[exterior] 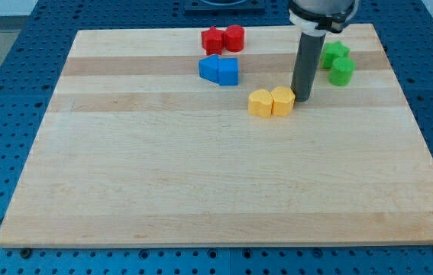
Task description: Push both the yellow blocks to the left
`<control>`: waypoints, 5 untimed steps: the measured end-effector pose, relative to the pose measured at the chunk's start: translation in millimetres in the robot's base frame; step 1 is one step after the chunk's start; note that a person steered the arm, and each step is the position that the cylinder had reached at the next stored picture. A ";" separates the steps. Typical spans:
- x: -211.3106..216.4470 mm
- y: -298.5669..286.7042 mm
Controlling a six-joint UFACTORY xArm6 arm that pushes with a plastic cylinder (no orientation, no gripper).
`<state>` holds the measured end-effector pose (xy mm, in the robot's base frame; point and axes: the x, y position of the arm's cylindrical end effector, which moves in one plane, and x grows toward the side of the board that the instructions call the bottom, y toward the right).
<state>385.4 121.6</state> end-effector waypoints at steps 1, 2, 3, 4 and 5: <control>6.0 0.0; 16.6 5.3; 22.5 11.6; 22.5 4.6; 22.5 -24.9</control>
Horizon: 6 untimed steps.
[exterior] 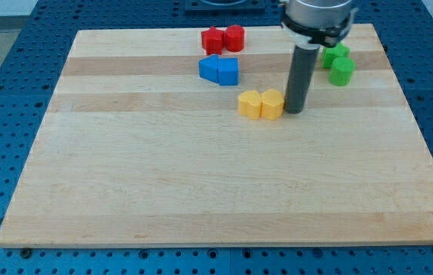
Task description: Push both the yellow blocks to the left
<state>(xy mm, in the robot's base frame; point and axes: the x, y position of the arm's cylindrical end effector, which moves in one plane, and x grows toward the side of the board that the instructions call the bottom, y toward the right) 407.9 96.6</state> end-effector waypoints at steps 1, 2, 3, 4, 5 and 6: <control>0.0 -25.6; 0.0 -45.6; 0.0 -66.9; 0.0 -93.4; 1.3 -123.9; 8.3 -160.5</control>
